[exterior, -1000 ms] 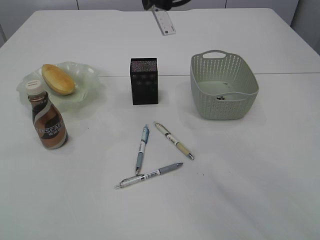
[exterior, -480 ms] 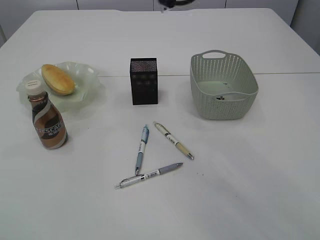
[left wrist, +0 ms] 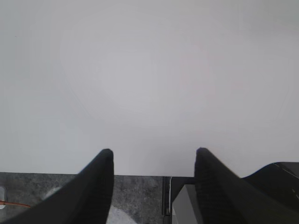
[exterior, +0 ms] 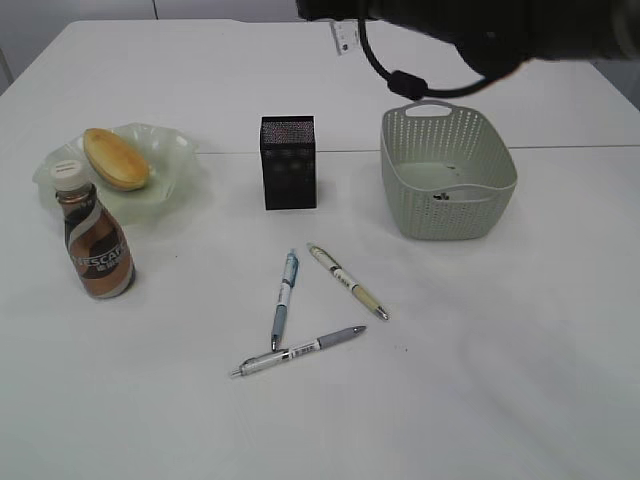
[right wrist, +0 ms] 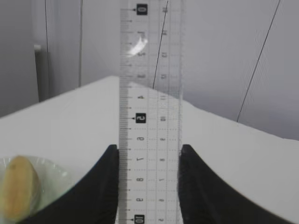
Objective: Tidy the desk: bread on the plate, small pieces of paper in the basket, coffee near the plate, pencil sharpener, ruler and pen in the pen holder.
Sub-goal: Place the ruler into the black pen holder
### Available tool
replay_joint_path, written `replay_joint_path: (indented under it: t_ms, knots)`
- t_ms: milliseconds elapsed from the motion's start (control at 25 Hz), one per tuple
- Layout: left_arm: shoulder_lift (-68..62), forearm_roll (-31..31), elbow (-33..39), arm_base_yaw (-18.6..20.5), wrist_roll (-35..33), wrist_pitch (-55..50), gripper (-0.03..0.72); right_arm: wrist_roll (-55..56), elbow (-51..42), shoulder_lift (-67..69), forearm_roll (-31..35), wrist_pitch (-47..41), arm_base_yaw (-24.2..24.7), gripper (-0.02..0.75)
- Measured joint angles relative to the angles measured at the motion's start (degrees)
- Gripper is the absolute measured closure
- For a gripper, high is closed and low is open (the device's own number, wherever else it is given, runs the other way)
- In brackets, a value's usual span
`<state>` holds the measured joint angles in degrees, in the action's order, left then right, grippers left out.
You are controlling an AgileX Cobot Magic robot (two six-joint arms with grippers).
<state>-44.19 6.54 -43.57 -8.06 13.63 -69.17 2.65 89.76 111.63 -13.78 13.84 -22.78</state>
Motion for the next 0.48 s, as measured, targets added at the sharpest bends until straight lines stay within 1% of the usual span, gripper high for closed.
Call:
replay_joint_path:
  t_ms: [120, 160, 280, 480]
  knots:
    - [0.0, 0.38, 0.0, 0.0, 0.0, 0.0, 0.281, 0.21, -9.85, -1.15, 5.06, 15.56, 1.11, 0.476]
    - [0.0, 0.38, 0.0, 0.0, 0.0, 0.0, 0.281, 0.21, -12.21, -1.15, 5.65, 18.51, 1.11, 0.476]
    - [0.0, 0.52, 0.0, 0.0, 0.0, 0.0, 0.281, 0.21, -14.85, -0.14, 6.27, 22.27, 1.11, 0.476]
    - [0.0, 0.56, 0.0, 0.0, 0.0, -0.1, 0.281, 0.21, -14.05, 3.28, 6.53, 25.33, 1.11, 0.476]
